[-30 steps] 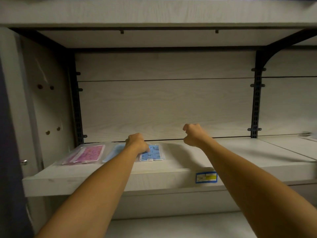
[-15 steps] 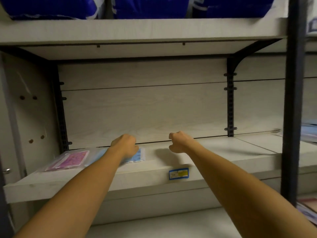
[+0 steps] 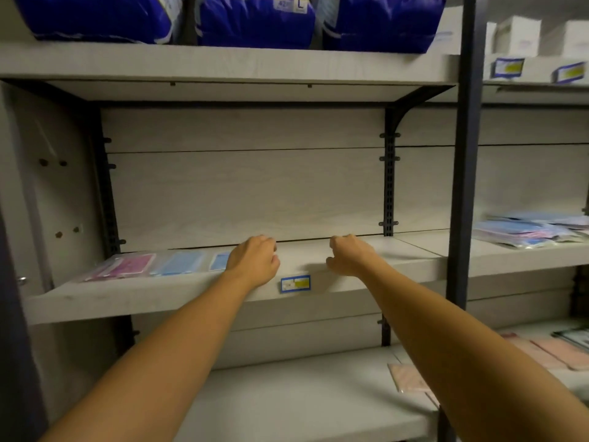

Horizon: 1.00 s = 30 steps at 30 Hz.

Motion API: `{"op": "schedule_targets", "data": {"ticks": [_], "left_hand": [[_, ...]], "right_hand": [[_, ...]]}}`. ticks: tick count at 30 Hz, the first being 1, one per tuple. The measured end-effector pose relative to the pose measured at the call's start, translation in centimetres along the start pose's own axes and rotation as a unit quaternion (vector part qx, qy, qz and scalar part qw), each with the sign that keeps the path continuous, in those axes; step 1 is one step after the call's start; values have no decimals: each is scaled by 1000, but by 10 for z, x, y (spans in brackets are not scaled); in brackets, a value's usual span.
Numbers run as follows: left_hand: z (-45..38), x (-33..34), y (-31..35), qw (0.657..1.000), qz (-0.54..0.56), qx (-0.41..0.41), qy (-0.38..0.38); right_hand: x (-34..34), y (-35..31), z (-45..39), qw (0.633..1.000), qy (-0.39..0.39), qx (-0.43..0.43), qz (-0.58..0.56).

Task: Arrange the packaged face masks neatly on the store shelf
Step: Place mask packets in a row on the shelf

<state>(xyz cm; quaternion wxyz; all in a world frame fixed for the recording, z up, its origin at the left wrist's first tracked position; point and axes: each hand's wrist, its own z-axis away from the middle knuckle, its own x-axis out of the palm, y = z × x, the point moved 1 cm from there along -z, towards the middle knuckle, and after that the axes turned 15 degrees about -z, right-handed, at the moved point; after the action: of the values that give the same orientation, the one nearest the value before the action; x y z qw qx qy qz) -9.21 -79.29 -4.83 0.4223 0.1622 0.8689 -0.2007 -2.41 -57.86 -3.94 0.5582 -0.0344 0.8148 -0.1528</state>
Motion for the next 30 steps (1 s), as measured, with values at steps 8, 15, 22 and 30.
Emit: {"op": "schedule_targets", "data": {"ticks": [8, 15, 22, 30], "left_hand": [[23, -11, 53, 998, 6, 19, -54], [18, -31, 111, 996, 16, 39, -77], [-8, -50, 205, 992, 44, 88, -74], [-35, -66, 324, 985, 91, 133, -62]], "right_hand": [[-17, 45, 58, 1000, 6, 28, -4], [-54, 101, 97, 998, 29, 46, -5], [-100, 183, 132, 995, 49, 88, 5], [-146, 285, 155, 991, 63, 115, 26]]}}
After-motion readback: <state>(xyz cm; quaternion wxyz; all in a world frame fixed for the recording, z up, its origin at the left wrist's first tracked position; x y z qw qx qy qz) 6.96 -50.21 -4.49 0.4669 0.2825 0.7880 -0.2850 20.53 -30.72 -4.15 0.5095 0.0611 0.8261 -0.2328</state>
